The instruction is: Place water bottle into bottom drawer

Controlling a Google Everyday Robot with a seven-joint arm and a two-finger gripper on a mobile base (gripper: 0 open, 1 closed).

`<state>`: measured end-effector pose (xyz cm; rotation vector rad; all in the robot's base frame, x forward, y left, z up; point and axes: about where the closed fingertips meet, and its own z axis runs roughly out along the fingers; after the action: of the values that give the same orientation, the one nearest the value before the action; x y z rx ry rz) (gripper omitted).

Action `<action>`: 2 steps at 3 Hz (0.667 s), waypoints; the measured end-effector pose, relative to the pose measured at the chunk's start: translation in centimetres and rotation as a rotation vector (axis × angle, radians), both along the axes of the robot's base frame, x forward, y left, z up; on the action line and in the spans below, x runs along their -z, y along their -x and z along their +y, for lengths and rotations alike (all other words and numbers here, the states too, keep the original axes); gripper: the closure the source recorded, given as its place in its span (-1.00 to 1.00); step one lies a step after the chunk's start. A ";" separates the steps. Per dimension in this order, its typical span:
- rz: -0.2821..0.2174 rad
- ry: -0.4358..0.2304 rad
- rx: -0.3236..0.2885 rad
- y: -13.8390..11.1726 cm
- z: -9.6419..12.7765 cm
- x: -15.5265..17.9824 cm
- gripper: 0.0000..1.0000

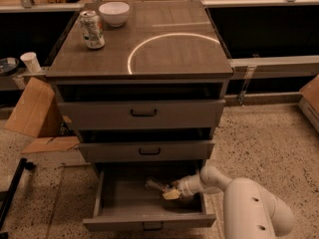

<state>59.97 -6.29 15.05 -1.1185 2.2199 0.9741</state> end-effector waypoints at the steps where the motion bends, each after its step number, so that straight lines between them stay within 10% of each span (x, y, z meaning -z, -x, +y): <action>1: 0.000 -0.007 -0.029 -0.3 1.1 0.3 -0.77; 2: -0.011 -0.027 -0.038 -0.1 1.3 -0.3 -1.00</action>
Offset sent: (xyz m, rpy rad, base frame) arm 0.0015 0.0077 0.0130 0.0482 -0.0322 0.0406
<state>60.07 -4.98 15.33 -1.1557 2.1775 1.0078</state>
